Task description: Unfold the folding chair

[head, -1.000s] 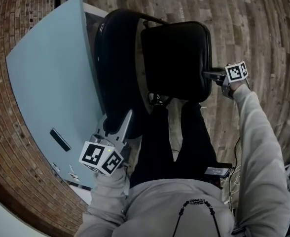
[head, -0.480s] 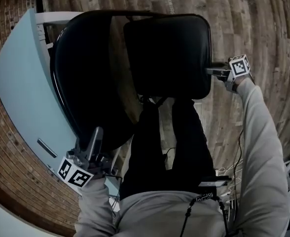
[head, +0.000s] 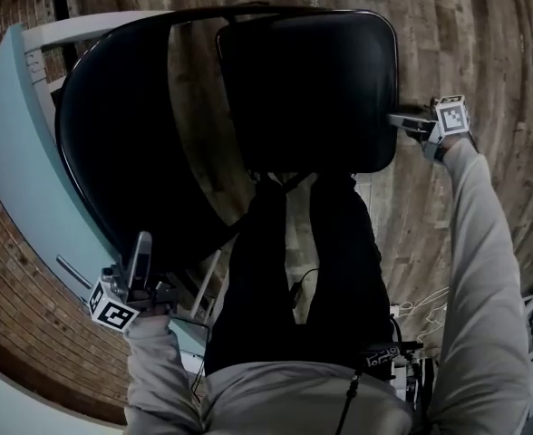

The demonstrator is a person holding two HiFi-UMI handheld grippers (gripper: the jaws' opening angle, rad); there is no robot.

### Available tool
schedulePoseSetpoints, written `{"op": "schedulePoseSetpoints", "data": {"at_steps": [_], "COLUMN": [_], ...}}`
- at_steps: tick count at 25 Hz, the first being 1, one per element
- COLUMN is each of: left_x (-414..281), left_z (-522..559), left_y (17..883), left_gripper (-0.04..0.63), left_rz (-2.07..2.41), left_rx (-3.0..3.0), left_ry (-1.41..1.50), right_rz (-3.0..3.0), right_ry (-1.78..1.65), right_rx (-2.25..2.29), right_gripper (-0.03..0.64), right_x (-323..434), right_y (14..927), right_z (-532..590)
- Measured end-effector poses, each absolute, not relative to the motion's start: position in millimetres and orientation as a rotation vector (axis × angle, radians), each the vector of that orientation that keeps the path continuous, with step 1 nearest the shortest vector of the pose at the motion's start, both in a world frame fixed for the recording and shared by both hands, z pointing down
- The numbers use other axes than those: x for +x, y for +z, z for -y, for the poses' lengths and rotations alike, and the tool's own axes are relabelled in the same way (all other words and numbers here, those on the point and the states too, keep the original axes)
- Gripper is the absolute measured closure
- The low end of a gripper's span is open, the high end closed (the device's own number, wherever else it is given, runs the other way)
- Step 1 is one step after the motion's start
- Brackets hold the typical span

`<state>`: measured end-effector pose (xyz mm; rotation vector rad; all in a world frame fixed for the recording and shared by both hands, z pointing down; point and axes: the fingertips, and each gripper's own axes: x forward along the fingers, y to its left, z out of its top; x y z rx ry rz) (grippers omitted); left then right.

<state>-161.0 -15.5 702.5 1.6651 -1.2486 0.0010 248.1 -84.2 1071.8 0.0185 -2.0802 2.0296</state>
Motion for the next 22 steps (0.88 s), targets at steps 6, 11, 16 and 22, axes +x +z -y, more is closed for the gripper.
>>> {"op": "schedulePoseSetpoints", "data": {"at_steps": [6,11,16,22], "left_x": [-161.7,-167.0,-197.0,-229.2], "left_z": [16.5,23.4,20.6,15.7], "left_y": [706.1,691.5,657.0,580.6], "left_gripper": [0.482,0.172,0.153,0.153], "left_rz": [1.265,1.351,1.381,1.438], "left_rx": [1.663,1.687,1.738,1.770], "left_ry": [0.012,-0.067,-0.095,-0.141], "right_rz": [2.124,2.086,2.234,2.542], "right_ry": [2.055,1.923,1.814,1.537], "right_rx": [0.050,0.350,0.728,0.804], "right_gripper": [0.387,0.305,0.285,0.285], "right_x": [244.1,273.4,324.1,291.9], "right_y": [1068.3,1073.9,1012.6,833.4], "right_z": [90.7,94.0,131.6,142.3]}}
